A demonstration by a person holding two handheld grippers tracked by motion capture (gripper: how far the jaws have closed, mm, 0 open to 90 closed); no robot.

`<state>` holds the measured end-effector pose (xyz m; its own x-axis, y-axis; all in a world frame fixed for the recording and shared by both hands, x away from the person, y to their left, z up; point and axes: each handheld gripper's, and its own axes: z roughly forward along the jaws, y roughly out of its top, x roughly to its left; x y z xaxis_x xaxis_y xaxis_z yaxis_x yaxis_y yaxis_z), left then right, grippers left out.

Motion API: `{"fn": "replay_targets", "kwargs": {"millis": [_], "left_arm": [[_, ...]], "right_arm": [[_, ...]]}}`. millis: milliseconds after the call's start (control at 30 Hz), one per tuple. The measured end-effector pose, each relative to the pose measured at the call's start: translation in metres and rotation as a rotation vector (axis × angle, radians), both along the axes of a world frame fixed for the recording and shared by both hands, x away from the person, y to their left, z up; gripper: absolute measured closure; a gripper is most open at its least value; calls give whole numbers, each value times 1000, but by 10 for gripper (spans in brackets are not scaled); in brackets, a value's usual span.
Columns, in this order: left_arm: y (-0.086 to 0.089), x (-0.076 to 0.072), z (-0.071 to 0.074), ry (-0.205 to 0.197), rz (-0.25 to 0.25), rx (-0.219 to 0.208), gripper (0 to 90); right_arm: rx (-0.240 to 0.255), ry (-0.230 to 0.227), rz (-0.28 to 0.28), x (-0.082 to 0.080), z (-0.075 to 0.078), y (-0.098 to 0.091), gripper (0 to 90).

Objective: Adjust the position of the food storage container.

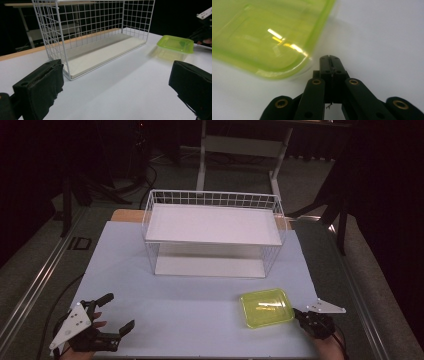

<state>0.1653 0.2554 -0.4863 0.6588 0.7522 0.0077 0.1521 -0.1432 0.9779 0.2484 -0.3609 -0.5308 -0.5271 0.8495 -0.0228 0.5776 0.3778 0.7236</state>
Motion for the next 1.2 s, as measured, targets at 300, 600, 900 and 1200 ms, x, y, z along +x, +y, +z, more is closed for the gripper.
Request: {"fn": "replay_targets", "kwargs": {"millis": [300,600,900,1200], "left_arm": [[-1,0,0,2,-1,3,5],[-1,0,-1,6,-3,3,5],[-2,0,-1,7,-5,1,5],[-2,1,-2,11,-11,7,5]], "right_arm": [[16,8,50,6,-3,14,900],[29,23,135,11,-3,45,900],[48,50,243,23,-4,82,900],[24,58,283,32,-2,101,900]]}}
